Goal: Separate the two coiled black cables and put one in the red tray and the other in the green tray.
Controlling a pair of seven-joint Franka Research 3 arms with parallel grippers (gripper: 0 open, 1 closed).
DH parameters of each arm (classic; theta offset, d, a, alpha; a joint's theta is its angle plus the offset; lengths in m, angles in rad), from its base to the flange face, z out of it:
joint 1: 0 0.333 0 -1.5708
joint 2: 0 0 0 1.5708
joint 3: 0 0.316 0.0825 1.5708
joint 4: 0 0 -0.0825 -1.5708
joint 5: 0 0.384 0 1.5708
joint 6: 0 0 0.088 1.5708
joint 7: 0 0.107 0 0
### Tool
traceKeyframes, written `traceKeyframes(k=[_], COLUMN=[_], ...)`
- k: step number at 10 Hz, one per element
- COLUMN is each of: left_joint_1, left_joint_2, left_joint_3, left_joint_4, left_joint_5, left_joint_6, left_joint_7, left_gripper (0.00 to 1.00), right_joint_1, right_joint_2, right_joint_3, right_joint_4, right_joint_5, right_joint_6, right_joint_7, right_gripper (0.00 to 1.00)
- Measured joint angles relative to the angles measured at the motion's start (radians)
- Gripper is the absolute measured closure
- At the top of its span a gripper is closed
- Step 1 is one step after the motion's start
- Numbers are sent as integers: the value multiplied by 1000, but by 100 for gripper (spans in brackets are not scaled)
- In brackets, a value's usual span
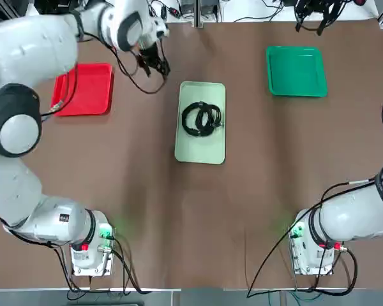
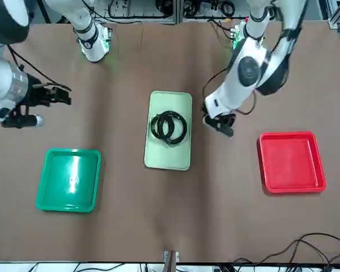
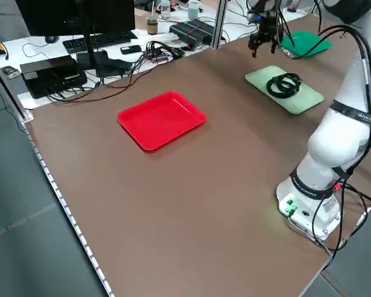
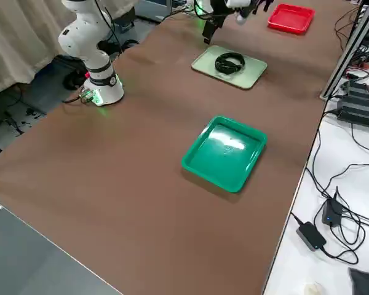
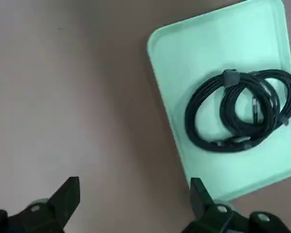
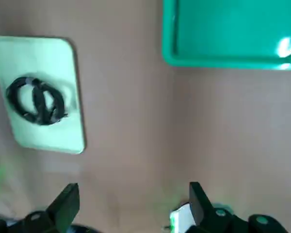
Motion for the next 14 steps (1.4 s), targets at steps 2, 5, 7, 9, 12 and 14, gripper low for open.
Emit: traceKeyframes(k=[2, 5, 7, 9, 12, 14], left_joint_1=[-84, -173, -227, -295, -350, -361], left_joint_2=[124, 303, 371, 416, 436, 445], left_joint_3=[1, 18, 74, 132, 162, 171], left_joint_4=[0, 89, 140, 183, 207, 207], left_joint_5=[135, 276, 288, 288, 288, 289], left_joint_6=[166, 212, 212, 212, 212, 212], left_joint_7=[-179, -305, -305, -305, -306, -306], left_gripper=[0, 3, 5, 7, 11, 14], right_joint_1=[-51, -35, -34, -33, -18, -15], right_joint_2=[38, 57, 81, 118, 164, 170], right_joint_3=[-5, 2, 2, 3, 5, 5], right_joint_4=[-3, -4, -5, -6, -22, -73], right_joint_5=[139, 233, 261, 283, 348, 408], right_joint_6=[-35, -47, -56, -57, -57, -30], right_joint_7=[-6, -6, -7, -7, -7, -7], right_gripper=[0, 0, 0, 0, 0, 0])
